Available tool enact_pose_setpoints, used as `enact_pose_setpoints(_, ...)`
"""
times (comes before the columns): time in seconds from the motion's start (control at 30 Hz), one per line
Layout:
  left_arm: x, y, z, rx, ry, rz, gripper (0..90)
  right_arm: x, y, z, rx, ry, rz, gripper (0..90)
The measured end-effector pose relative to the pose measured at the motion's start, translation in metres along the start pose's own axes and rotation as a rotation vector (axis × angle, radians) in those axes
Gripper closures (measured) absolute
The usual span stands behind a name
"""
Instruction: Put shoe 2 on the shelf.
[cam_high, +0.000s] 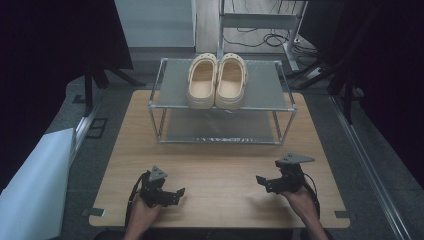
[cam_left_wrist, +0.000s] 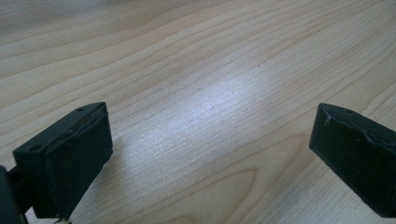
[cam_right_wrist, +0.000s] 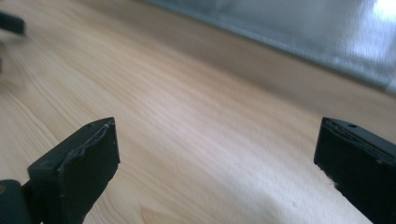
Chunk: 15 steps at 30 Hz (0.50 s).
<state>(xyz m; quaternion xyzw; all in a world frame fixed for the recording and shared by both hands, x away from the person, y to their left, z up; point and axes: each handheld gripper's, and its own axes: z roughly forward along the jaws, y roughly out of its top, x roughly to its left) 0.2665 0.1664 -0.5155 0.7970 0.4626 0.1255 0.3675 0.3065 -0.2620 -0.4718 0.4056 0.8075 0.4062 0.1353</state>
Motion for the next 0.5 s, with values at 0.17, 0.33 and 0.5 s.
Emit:
enact_pose_setpoints(0.17,-0.001,0.0,0.001,0.015,0.02,0.015,0.0,-0.003,-0.016,0.005,0.04,-0.022,-0.004,0.3)
enact_pose_setpoints(0.33,-0.002,-0.001,0.002,0.026,0.037,0.029,0.0,-0.003,-0.027,0.011,0.081,-0.049,-0.046,0.3)
enact_pose_setpoints(0.5,-0.002,0.0,0.002,0.03,0.044,0.029,0.0,-0.001,-0.033,0.018,0.133,-0.052,-0.081,0.3)
